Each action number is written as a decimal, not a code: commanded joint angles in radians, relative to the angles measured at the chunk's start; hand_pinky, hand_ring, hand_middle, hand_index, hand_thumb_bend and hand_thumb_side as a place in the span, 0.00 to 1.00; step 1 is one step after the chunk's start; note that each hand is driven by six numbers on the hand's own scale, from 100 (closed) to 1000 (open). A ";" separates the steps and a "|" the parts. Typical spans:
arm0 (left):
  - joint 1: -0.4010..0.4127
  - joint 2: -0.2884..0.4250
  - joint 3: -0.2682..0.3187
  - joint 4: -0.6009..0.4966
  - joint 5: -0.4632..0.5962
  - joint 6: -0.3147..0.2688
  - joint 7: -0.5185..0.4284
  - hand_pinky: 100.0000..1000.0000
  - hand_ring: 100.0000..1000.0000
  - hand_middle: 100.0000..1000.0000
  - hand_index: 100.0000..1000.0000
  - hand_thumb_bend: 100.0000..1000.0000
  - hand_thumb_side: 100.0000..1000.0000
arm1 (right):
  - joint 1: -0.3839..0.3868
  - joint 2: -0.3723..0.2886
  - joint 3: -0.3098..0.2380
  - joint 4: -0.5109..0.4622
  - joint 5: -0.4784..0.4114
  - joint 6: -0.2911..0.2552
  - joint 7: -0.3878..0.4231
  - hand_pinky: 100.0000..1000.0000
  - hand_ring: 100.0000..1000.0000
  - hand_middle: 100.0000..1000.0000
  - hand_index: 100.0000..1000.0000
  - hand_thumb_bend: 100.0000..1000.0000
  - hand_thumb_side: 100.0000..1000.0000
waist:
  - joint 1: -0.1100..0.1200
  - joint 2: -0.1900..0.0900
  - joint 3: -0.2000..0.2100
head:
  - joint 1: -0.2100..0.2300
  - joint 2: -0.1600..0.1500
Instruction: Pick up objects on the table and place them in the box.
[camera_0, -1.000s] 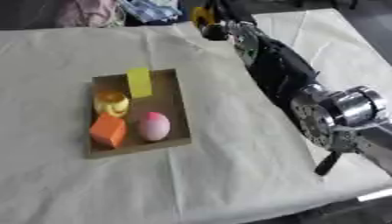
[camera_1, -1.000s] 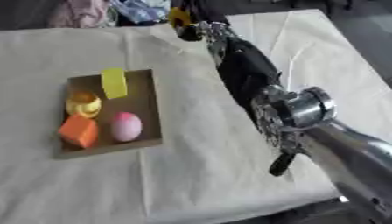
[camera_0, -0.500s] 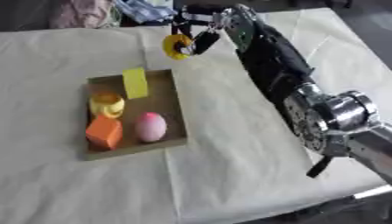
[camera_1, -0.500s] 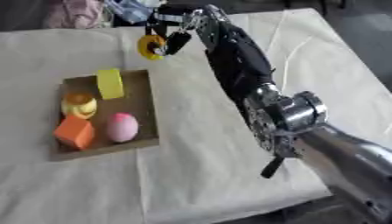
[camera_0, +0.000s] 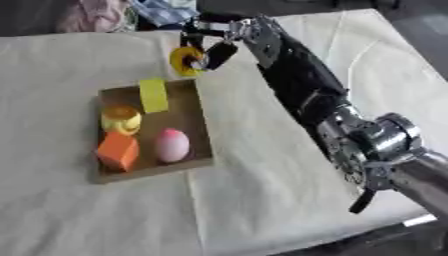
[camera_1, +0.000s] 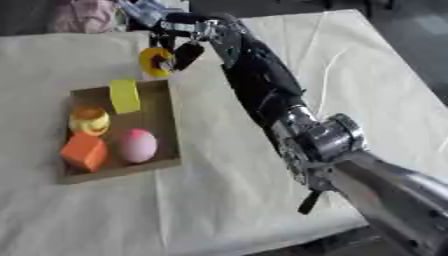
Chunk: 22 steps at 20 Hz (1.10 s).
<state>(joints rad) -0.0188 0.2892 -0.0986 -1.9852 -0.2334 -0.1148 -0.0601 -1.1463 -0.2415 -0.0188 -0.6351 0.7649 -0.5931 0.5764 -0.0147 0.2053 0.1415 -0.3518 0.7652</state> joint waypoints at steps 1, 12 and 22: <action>-0.005 0.004 0.008 -0.015 0.000 0.001 0.001 0.66 0.51 0.51 0.79 0.00 0.58 | -0.008 0.003 0.079 -0.045 -0.038 -0.314 0.329 0.66 0.54 0.31 0.45 0.00 0.17 | 0.003 -0.004 -0.001 | -0.004 0.005; -0.005 0.008 0.012 -0.015 0.000 0.007 -0.002 0.66 0.51 0.51 0.79 0.00 0.58 | 0.032 -0.001 0.216 -0.099 0.079 -0.314 0.331 0.81 0.77 0.76 0.90 0.00 0.27 | -0.008 -0.010 -0.005 | -0.004 0.005; 0.001 0.011 0.018 -0.015 -0.003 0.012 0.002 0.66 0.51 0.51 0.79 0.00 0.59 | 0.056 -0.058 0.311 -0.163 -0.055 -0.314 0.331 0.85 0.80 0.79 0.90 0.00 1.00 | -0.019 -0.014 -0.019 | 0.001 0.005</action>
<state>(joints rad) -0.0163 0.2892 -0.0911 -1.9852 -0.2341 -0.1049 -0.0596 -1.0723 -0.2721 0.2826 -0.7704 0.7369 -0.5848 0.5846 -0.0221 0.2053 0.1223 -0.3533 0.7653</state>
